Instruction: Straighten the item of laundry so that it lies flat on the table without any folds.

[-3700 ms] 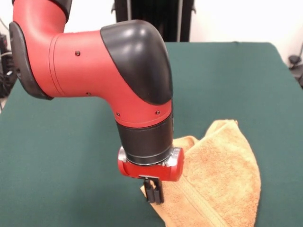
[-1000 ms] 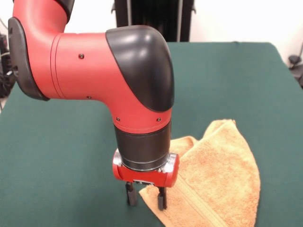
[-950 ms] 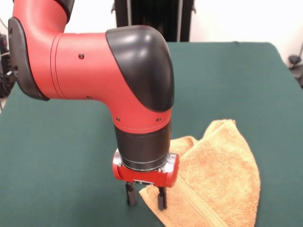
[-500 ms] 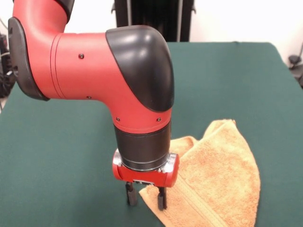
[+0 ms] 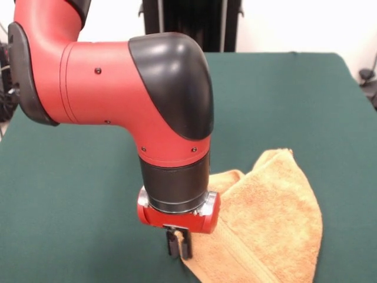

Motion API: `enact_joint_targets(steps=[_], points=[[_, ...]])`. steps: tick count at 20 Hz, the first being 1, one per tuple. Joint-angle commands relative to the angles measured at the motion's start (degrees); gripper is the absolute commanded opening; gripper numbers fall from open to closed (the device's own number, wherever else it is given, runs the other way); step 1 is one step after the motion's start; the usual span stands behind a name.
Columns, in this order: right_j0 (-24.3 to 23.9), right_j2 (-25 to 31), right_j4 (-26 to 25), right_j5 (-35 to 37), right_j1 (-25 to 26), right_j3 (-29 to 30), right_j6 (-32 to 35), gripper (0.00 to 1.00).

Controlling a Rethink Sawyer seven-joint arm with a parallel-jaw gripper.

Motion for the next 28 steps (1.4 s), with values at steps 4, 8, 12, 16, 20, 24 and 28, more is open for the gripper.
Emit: enact_joint_targets(steps=[4,8,12,16,20,24,28], points=[[0.11,0.07,-0.66,2.77,4.39,7.06,-11.37,0.0],[0.14,0.05,-0.18,2.88,4.44,7.13,-11.13,0.0],[0.29,0.08,0.52,5.12,4.63,6.48,-11.42,0.0],[-0.54,2.27,3.51,9.82,5.39,5.09,-13.19,0.0],[-3.09,8.1,11.01,15.68,7.68,4.02,-16.68,0.0],[-3.12,11.65,16.87,23.19,10.49,-0.03,-16.89,0.0],[-2.24,14.07,21.06,25.06,12.71,-3.49,-15.56,0.0]])
